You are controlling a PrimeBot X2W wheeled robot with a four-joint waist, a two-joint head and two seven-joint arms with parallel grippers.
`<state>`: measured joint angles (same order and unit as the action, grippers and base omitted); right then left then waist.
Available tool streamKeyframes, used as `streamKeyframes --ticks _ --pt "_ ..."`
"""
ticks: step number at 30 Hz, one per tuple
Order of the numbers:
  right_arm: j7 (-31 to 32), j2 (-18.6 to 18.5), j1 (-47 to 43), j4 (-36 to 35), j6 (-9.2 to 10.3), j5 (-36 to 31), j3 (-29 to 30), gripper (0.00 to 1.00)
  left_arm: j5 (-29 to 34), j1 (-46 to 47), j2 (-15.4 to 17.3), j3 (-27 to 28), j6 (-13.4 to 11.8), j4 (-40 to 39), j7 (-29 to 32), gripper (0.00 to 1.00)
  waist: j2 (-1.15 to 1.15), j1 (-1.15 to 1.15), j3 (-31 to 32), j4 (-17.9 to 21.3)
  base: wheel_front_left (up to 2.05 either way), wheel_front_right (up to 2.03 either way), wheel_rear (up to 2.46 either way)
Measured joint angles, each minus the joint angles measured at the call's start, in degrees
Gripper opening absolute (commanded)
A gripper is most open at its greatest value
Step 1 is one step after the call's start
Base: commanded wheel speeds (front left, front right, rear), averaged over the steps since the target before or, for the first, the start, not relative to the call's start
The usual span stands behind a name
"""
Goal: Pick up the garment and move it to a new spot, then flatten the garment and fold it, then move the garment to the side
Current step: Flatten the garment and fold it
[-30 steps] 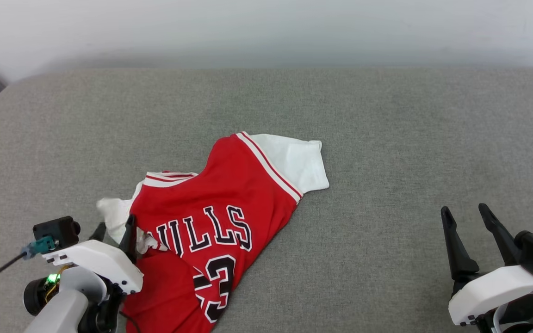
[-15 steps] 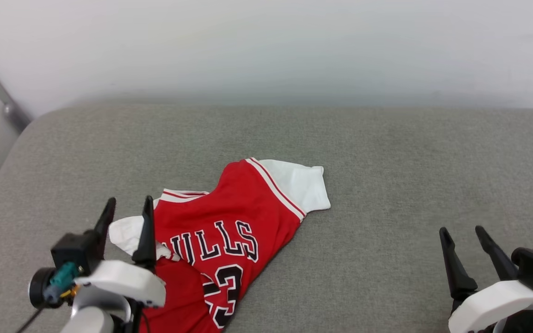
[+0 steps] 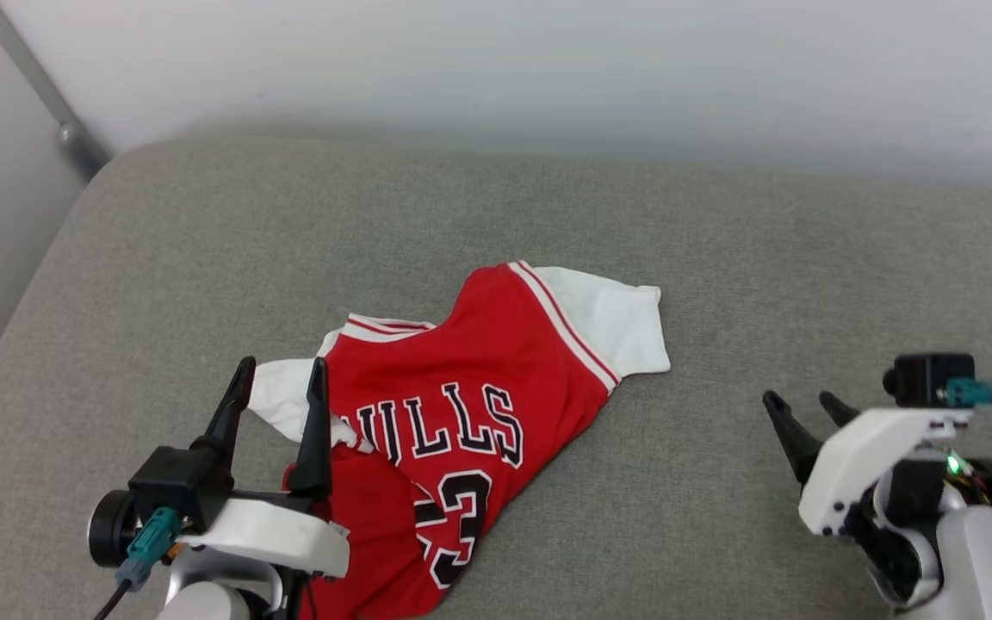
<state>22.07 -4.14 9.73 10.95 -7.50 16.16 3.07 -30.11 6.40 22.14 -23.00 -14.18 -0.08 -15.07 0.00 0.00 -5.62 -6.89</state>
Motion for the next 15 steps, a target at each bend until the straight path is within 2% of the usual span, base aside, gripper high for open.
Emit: streamKeyframes --ticks 8,15 --pt "9.29 -2.56 18.75 13.83 0.0 2.83 -7.38 1.0 2.19 4.82 -3.81 0.9 3.41 -0.54 0.0 1.0 0.0 0.01 -6.33 -3.4 0.0 0.0 0.0" --pt "14.92 -3.77 31.58 24.48 0.0 3.07 -10.72 1.0 4.32 7.59 -7.32 2.09 6.71 0.08 0.0 1.0 0.0 0.01 -11.73 -6.55 0.0 0.0 0.0"
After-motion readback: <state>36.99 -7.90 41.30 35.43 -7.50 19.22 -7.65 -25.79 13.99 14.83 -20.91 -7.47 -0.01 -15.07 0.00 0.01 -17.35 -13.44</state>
